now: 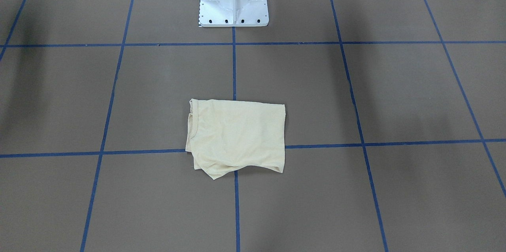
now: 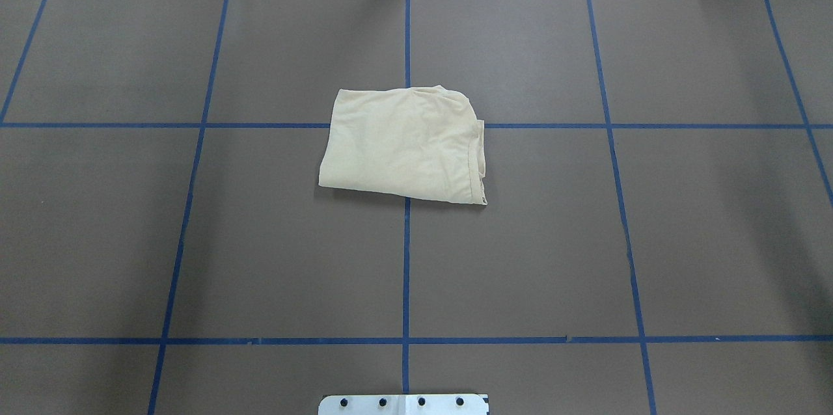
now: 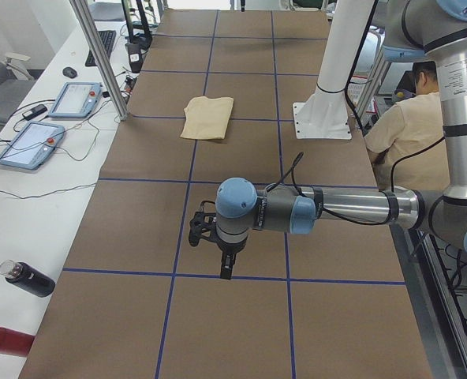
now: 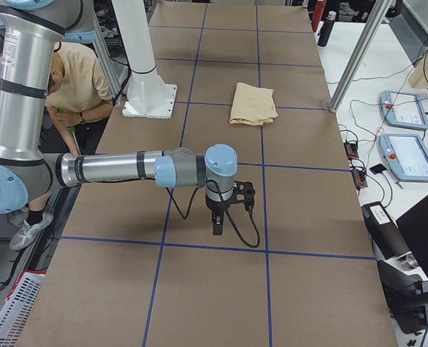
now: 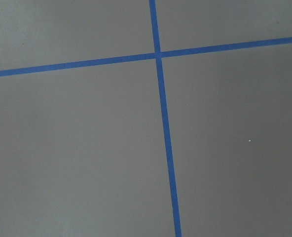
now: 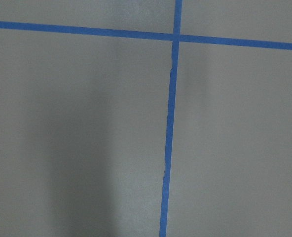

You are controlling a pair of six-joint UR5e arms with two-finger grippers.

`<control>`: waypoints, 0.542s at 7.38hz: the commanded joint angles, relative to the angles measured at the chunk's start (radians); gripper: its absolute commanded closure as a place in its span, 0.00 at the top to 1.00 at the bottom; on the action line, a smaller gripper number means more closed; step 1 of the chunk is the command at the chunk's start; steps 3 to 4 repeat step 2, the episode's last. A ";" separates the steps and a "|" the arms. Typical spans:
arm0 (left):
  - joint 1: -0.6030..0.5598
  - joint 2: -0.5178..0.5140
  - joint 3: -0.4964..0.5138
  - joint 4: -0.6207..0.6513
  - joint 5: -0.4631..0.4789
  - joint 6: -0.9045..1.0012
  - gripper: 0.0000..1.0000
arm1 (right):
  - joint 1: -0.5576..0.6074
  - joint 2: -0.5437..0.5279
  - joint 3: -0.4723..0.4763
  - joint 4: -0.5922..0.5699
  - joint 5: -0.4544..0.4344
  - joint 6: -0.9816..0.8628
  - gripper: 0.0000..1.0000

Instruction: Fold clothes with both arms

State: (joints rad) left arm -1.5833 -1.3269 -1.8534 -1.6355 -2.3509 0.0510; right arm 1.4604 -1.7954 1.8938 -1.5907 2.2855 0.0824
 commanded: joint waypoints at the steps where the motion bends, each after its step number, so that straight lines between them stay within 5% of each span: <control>1: 0.000 0.000 -0.001 -0.001 -0.001 0.001 1.00 | 0.000 0.001 0.001 0.000 -0.001 -0.001 1.00; 4: 0.000 -0.002 -0.001 -0.003 -0.002 0.001 1.00 | 0.000 0.001 0.001 0.000 -0.001 -0.003 1.00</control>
